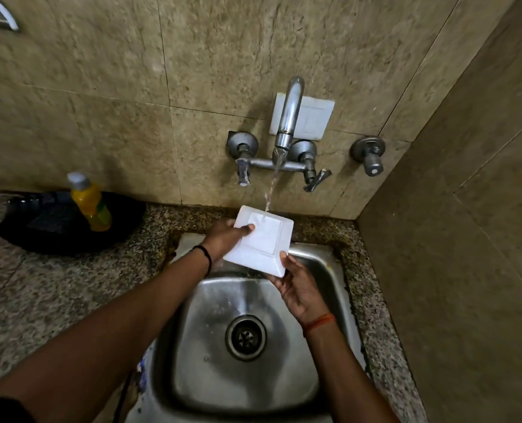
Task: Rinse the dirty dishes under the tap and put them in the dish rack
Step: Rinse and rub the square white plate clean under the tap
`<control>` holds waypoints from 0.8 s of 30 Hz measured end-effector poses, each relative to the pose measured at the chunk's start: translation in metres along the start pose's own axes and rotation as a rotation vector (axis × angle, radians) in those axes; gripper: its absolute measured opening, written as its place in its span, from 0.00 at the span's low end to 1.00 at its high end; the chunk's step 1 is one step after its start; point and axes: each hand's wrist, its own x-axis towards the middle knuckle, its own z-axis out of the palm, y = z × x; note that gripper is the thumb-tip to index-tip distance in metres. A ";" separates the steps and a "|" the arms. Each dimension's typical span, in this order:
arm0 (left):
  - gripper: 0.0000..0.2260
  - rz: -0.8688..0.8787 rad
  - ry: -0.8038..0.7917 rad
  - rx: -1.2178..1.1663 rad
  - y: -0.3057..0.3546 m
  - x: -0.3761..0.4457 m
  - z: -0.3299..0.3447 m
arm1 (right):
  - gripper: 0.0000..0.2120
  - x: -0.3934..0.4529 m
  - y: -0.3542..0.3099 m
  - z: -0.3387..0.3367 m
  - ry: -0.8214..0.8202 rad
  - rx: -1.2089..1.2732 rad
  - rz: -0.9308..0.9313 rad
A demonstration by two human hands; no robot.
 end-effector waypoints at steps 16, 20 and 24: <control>0.15 -0.017 -0.150 -0.385 -0.007 -0.021 -0.006 | 0.35 0.006 0.031 0.024 0.151 -0.940 -0.253; 0.16 0.202 -0.064 0.035 -0.011 -0.022 -0.008 | 0.27 -0.002 0.002 0.041 0.002 -0.660 -0.097; 0.13 0.658 -0.012 0.719 -0.013 -0.040 -0.003 | 0.22 0.011 -0.015 0.053 0.093 -0.433 0.056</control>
